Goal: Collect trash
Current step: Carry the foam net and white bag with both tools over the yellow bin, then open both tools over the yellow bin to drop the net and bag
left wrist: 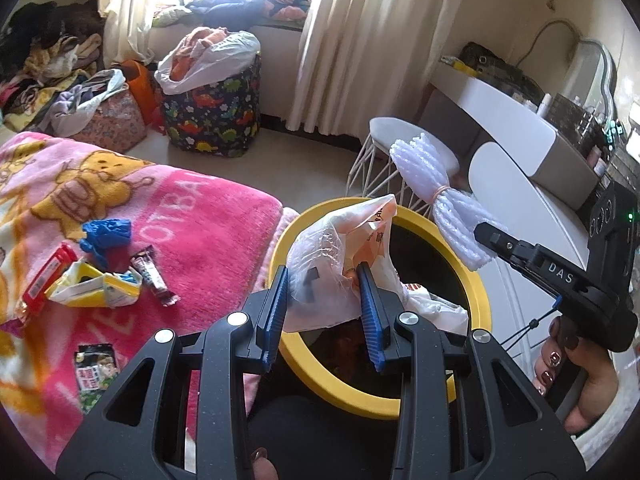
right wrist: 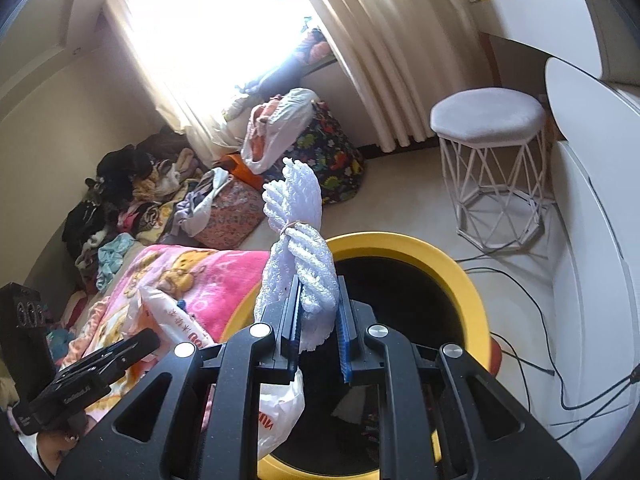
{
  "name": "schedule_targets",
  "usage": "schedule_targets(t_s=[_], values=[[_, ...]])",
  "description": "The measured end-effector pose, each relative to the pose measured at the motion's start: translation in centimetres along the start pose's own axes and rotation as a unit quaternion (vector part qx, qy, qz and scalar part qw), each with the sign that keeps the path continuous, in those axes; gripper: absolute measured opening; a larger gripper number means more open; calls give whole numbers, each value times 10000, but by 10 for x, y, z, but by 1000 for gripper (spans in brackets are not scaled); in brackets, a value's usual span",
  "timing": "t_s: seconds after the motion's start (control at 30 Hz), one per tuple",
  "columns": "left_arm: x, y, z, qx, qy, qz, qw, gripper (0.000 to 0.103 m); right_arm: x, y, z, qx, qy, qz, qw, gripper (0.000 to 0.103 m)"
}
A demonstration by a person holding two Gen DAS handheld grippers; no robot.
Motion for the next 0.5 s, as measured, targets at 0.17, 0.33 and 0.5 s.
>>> schedule_targets(t_s=[0.17, 0.33, 0.5], values=[[3, -10, 5, -120, -63, 17, 9999, 27, 10, -6, 6, -123, -95, 98, 9998, 15], [4, -20, 11, -259, -103, -15, 9996, 27, 16, -10, 11, -268, -152, 154, 9994, 15], [3, -29, 16, -375, -111, -41, 9992, 27, 18, -15, 15, -403, -179, 201, 9988, 15]])
Point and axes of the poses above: each gripper's, at about its wrist camera, not at the fingertips, and y roughly against the way its jaws point, x to its right, z to its underside, the point moved 4 cm from there along -y, roughly the way its jaws point, and after that the axes turned 7 degrees about y, right-handed, at the moved point
